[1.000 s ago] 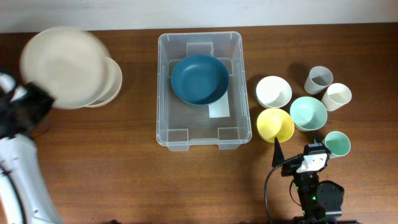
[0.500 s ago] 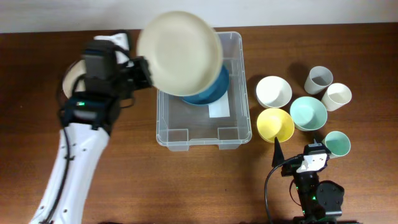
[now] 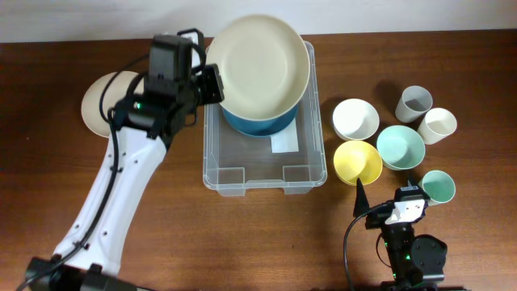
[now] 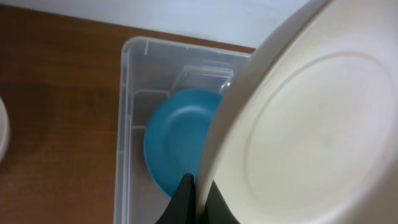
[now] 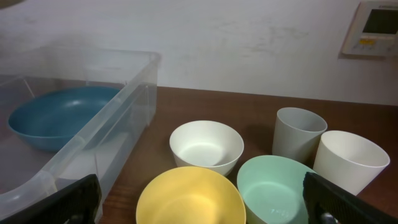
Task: Pack container
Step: 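Lift the cream plate and carry it over the container, then lower the cream plate onto the teal plate and release it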
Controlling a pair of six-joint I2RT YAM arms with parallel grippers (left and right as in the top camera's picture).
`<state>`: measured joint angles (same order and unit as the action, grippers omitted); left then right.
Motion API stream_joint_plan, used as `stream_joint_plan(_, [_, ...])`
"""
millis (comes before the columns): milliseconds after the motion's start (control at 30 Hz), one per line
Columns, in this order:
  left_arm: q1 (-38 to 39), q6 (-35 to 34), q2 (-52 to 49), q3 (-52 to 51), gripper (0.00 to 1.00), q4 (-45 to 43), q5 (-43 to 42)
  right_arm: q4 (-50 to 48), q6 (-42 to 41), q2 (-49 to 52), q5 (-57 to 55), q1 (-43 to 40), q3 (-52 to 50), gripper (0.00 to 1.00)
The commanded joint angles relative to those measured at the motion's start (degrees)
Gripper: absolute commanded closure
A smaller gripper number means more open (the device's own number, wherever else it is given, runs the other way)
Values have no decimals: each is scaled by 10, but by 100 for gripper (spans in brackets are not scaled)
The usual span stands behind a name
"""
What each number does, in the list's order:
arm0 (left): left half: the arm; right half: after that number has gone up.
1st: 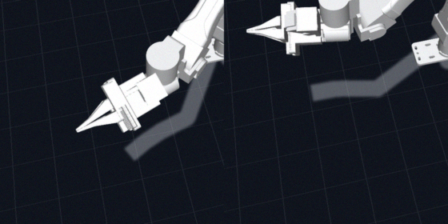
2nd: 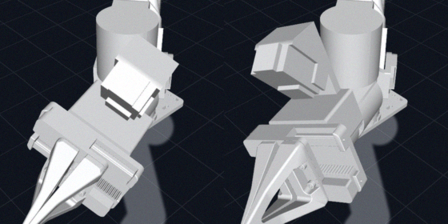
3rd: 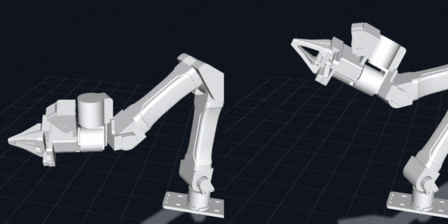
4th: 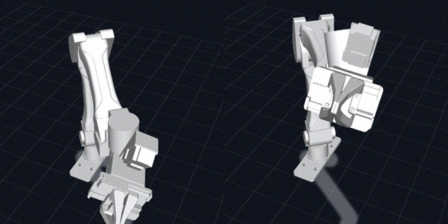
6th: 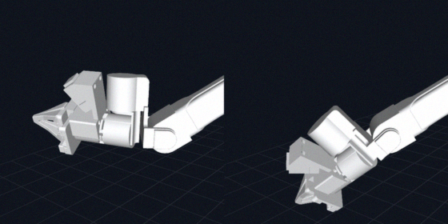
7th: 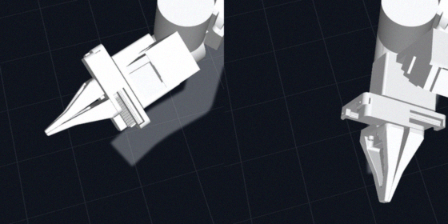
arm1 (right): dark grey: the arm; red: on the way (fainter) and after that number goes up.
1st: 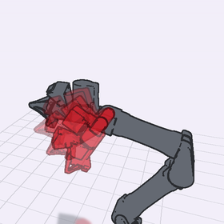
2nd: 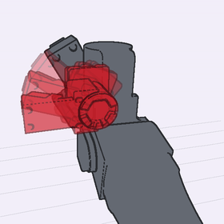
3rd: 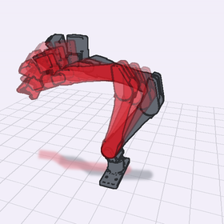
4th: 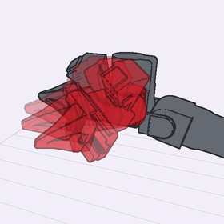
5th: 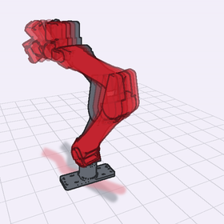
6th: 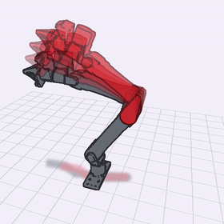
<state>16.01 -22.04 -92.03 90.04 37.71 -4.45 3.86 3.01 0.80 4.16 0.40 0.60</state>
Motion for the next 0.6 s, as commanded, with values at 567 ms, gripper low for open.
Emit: stream_joint_plan(567, [27, 37, -211, 141, 100, 18, 60, 3, -1, -4, -1, 0, -3, 1])
